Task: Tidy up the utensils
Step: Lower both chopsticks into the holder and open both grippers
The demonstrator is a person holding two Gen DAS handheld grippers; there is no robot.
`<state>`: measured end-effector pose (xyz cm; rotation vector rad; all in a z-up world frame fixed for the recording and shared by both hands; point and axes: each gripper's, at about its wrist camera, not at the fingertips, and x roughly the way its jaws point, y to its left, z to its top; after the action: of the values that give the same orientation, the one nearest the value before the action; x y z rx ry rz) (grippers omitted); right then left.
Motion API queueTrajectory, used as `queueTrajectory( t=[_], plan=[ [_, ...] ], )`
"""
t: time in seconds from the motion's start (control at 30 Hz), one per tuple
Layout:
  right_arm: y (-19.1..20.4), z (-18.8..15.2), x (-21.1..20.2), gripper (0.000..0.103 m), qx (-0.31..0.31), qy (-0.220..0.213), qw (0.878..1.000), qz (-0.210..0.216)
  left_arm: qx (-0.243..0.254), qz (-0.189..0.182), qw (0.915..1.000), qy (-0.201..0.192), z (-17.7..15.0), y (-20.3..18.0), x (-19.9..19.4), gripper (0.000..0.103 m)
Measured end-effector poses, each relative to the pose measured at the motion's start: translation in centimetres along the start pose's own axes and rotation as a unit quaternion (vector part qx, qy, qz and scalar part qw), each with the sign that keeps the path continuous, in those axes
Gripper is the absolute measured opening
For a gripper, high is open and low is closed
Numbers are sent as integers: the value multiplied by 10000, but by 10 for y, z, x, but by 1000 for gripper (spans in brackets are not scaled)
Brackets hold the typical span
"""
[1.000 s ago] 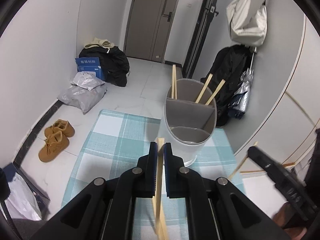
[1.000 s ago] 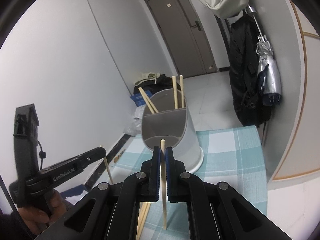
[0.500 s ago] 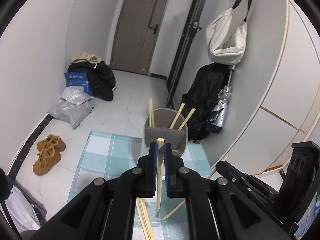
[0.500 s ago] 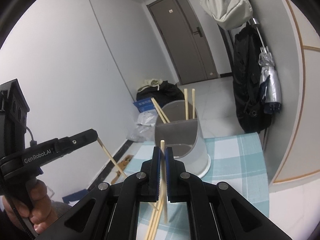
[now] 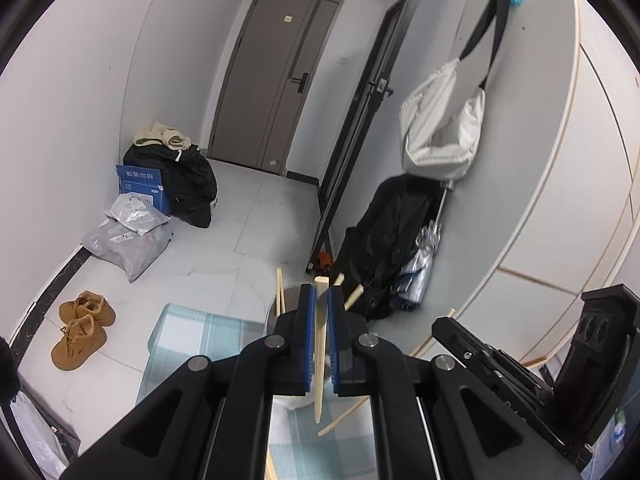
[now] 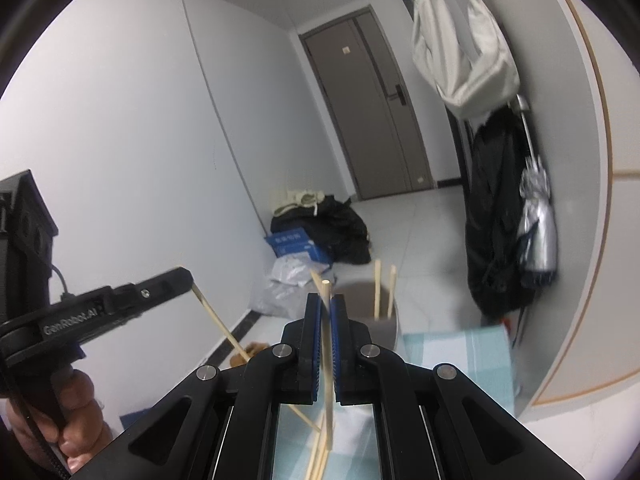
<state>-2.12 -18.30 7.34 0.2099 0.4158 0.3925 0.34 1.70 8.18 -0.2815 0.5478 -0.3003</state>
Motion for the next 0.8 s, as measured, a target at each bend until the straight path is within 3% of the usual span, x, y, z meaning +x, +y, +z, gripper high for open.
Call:
queueTrajectory(
  t=[0.37,0.8],
  plan=[
    [0,69,32,4,-199,-199,9996,-31,-42,-152,9997,-203,54,-1,31,2],
    [-22,96,95,4,-334,-288,9989,-149,99,16,9999,41,63,22,88,2]
  ],
)
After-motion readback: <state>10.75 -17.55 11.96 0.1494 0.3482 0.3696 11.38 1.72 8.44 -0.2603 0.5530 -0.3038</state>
